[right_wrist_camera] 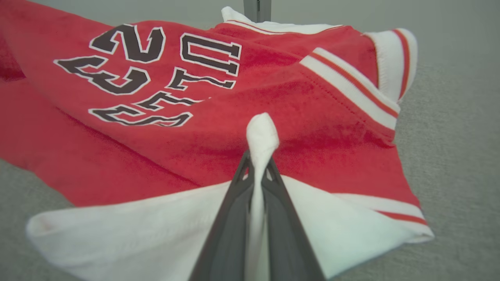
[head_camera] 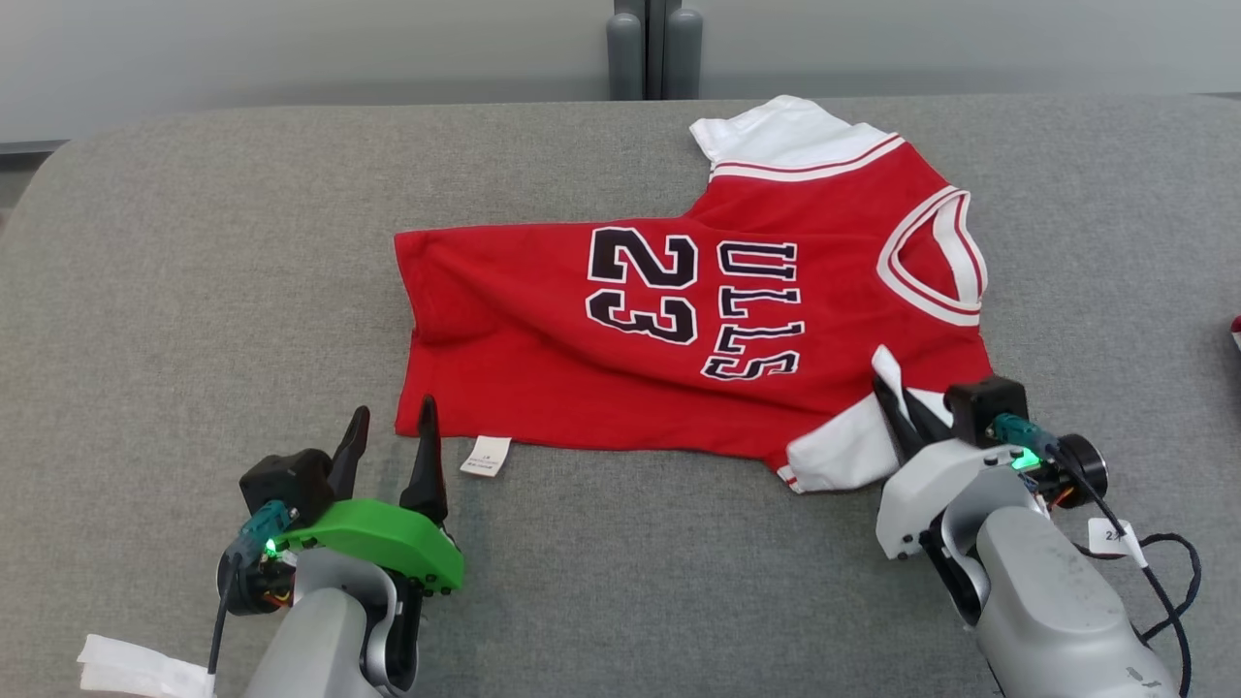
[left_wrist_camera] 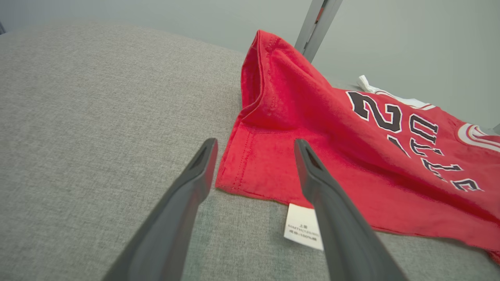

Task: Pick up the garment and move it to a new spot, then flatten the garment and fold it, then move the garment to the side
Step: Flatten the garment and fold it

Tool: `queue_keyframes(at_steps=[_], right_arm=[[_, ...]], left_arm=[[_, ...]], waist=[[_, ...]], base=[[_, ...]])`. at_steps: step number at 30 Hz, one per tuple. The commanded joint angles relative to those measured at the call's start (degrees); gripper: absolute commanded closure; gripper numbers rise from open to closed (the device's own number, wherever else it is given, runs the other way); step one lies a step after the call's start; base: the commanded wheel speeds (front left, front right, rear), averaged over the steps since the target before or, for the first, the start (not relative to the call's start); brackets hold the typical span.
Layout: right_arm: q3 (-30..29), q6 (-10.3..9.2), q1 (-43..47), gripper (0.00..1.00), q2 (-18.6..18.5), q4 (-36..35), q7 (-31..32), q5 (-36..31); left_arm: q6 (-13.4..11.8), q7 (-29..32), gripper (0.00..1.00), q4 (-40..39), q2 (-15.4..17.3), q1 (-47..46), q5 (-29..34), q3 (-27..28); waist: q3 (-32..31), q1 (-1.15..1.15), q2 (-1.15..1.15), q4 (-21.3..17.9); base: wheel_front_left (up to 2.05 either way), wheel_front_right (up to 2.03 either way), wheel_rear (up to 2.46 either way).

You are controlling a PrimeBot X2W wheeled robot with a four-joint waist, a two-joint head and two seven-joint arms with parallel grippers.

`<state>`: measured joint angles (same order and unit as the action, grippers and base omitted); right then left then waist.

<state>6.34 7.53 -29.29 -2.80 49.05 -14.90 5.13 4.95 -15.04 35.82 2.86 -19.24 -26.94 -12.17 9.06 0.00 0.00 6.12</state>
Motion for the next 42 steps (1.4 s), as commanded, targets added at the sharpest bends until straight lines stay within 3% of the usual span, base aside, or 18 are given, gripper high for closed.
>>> queue_keyframes(at_steps=[1,10,11,12,13,14,22,28,35,42], right_arm=[[-0.7,-0.09,-0.71,1.0,-0.25,-2.2,-0.33,0.71],[-5.22,-0.1,9.11,1.0,-0.25,-21.5,-0.32,6.39],[-5.93,-0.09,11.23,0.93,-0.26,-23.67,-0.33,6.41],[-6.37,-0.09,13.08,0.8,-0.22,-25.07,-0.33,6.36],[-6.82,-0.09,15.25,0.52,-0.2,-26.46,-0.33,6.76],[-7.28,-0.09,16.9,0.0,-0.23,-27.34,-0.33,6.77],[-11.71,-0.09,27.37,0.0,-0.23,-27.2,-0.34,4.48],[-13.05,-0.09,25.27,0.0,-0.23,-29.34,-0.34,3.09],[-11.65,-0.09,21.89,0.0,-0.23,-33.27,-0.34,2.88],[-10.19,-0.09,23.99,0.0,-0.25,-32.1,-0.34,2.59]], left_arm=[[-0.33,-0.16,0.0,-0.32,0.15,0.96,-0.27,-0.13],[-1.0,-0.16,0.0,-1.47,0.15,3.57,-0.59,-0.17],[-1.08,-0.16,0.0,-1.56,0.15,3.92,-0.66,-0.04],[-1.15,-0.16,0.0,-1.62,0.14,4.2,-0.7,0.03],[-1.29,-0.16,0.0,-1.79,0.14,4.55,-0.76,0.03],[-1.4,-0.16,0.0,-1.84,0.14,4.84,-0.87,0.05],[-1.88,-0.16,0.0,-2.07,0.16,7.23,-0.31,0.81],[-2.9,-0.16,0.0,-3.51,0.15,8.61,2.96,1.87],[-3.25,-0.16,0.0,-6.64,0.15,10.19,11.57,3.24],[-3.07,-0.16,0.0,-9.39,0.15,14.29,17.1,5.22]], waist=[[-0.19,0.0,0.0,-0.21],[-2.14,0.0,0.0,-3.35],[-2.21,0.0,0.0,-3.82],[-2.3,0.0,0.0,-4.23],[-2.35,0.0,0.0,-4.65],[-2.4,0.0,0.0,-5.0],[-3.65,0.0,0.0,-6.83],[-4.48,0.0,0.0,-6.98],[-5.25,0.0,0.0,-6.57],[-7.47,0.0,0.0,-6.97]], base=[[0.0,0.0,0.0],[0.0,0.0,0.0],[0.0,0.0,0.0],[0.0,0.0,0.0],[0.0,0.0,0.0],[0.0,0.0,0.0],[0.0,0.0,0.0],[0.0,0.0,0.0],[0.0,0.0,0.0],[0.0,0.0,0.0]])
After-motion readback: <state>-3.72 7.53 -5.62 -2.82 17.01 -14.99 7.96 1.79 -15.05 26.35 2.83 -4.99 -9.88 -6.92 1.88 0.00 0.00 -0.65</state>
